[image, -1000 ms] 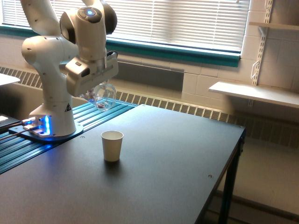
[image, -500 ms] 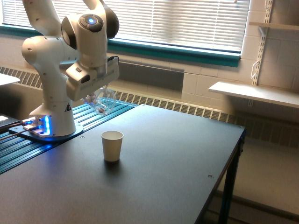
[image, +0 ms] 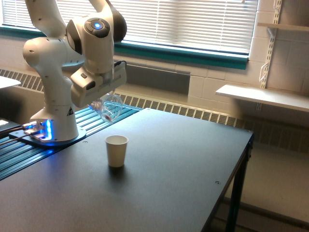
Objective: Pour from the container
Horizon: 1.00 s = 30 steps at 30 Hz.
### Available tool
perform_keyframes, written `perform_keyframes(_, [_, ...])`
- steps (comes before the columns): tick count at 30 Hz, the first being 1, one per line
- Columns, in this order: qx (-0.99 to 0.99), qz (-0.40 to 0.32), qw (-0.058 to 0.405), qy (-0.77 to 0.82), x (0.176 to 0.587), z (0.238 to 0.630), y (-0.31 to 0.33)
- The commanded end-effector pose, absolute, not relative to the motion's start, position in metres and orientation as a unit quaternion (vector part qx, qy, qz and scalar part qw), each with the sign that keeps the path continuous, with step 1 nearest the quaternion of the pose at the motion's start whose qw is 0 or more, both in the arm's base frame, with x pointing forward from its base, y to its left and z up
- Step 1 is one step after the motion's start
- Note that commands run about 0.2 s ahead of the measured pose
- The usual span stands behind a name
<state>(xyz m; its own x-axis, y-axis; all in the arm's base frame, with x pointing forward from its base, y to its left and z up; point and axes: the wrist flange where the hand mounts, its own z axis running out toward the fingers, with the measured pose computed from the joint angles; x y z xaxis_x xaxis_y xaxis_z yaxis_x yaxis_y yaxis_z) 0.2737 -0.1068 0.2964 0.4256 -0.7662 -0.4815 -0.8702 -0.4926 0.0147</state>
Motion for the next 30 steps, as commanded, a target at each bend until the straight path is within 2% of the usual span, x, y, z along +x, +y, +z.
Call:
perform_keyframes(1, [-0.83,0.225,0.12,0.495,0.282,0.294,-0.109])
perform_keyframes(30, [-0.819,0.254,0.117,0.5,0.315,0.279,-0.112])
